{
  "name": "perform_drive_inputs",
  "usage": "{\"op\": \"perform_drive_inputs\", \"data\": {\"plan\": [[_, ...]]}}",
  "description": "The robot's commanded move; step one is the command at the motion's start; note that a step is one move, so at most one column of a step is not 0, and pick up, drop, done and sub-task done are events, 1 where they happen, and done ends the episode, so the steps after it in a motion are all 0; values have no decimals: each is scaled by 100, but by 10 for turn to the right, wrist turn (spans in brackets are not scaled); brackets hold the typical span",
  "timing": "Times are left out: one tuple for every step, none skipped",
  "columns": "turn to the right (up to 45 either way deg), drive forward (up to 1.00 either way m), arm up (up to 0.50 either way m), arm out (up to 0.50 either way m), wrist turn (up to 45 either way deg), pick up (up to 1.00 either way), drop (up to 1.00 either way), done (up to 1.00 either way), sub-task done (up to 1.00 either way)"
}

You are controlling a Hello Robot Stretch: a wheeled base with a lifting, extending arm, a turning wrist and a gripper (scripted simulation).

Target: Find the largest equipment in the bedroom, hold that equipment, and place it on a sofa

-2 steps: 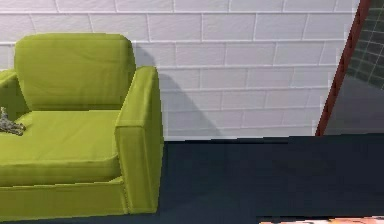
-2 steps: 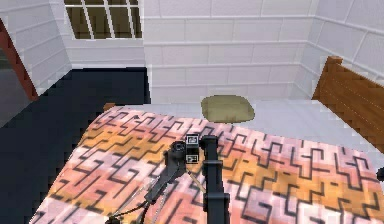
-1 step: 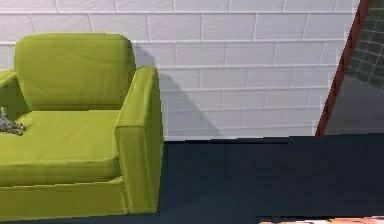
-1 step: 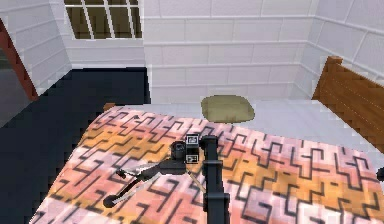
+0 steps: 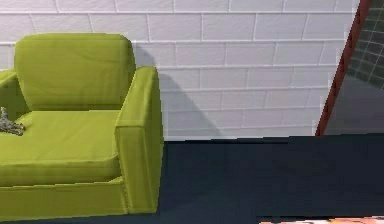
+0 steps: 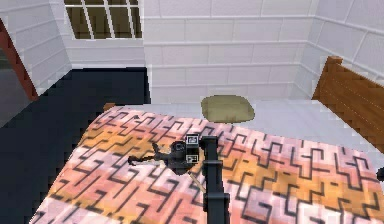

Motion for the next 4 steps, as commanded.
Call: {"op": "perform_drive_inputs", "data": {"plan": [[0,0,0,0,450,0,0,0,0],[0,0,0,0,360,0,0,0,0],[0,0,-30,0,0,0,0,0,0],[0,0,0,0,0,100,0,0,0]]}}
